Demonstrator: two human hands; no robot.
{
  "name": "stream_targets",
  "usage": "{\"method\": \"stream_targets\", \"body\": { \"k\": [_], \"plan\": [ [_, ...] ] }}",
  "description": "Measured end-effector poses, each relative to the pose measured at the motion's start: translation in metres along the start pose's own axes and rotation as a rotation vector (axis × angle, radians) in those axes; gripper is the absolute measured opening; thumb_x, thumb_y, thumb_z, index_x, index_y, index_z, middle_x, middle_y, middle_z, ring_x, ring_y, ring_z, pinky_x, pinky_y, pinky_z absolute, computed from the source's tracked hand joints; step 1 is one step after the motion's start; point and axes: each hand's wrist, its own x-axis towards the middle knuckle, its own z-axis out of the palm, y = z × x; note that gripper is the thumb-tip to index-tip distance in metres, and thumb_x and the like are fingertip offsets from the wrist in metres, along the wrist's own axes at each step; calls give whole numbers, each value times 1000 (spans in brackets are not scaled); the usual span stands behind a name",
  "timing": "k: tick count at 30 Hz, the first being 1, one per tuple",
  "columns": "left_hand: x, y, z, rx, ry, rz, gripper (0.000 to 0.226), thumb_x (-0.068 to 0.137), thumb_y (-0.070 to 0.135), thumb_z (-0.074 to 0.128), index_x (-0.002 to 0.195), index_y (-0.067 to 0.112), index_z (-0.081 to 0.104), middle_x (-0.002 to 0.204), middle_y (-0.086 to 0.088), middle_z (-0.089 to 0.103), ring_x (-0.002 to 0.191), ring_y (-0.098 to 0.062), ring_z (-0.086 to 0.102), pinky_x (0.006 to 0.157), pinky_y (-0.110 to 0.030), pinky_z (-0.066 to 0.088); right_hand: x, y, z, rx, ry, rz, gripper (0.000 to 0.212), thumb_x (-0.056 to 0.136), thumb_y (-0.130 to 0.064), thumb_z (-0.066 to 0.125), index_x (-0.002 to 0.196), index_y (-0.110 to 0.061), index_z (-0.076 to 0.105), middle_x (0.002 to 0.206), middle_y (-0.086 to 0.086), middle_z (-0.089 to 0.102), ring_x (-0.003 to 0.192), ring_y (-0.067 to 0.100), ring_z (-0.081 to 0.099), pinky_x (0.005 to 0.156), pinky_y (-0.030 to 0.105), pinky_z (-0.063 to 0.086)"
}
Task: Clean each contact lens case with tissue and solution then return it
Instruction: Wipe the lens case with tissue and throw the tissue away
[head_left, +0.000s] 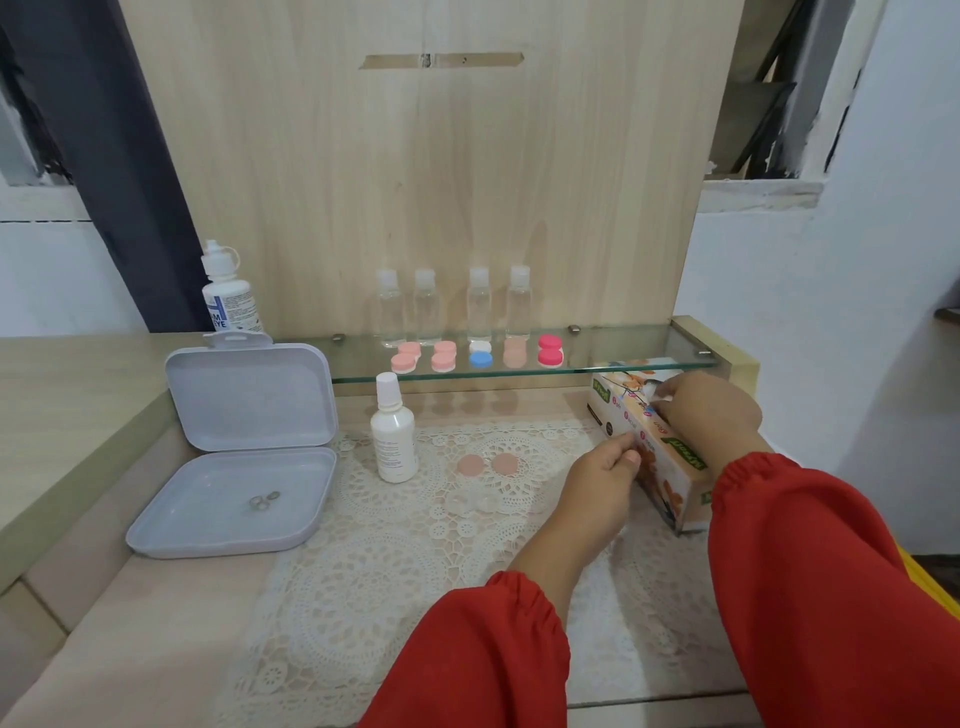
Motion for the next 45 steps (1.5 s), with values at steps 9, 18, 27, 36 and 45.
{"method": "stream_targets", "body": {
  "k": [9,18,27,36,45],
  "plan": [
    [-3,2,-2,-5,-3,2,39,103,16,39,142,14,45,146,-1,45,130,-7,40,102,-16,31,1,4,9,95,133,19,23,95,-18,47,98,-22,69,97,4,65,87,26,60,63,28,39],
    [-5,4,-3,-29,-5,-12,36,103,14,39,137,15,51,131,6,52,113,1,43,88,-6,33,5,13,1,302,110,60,17,92,-26,54,93,-24,71,97,4,66,83,25,58,64,30,43],
    [-6,5,-3,-21,-3,-8,37,103,14,38,139,14,49,130,8,50,114,1,41,80,1,32,2,4,2,120,4,88,21,91,-27,53,90,-22,72,87,2,66,77,23,60,53,23,34],
    [-5,5,-2,-26,-3,-13,36,103,14,38,137,15,50,125,10,49,113,1,42,84,-2,33,-3,3,-5,29,-5,-3,30,97,-36,52,126,-29,57,126,2,60,109,22,59,73,30,45],
    [-6,6,-3,-40,6,-21,38,103,15,40,141,14,45,143,-1,47,117,-1,40,102,-19,34,1,3,3,63,44,-8,15,92,-26,57,90,-30,71,100,-1,67,87,21,61,56,25,38]
  ]
}}
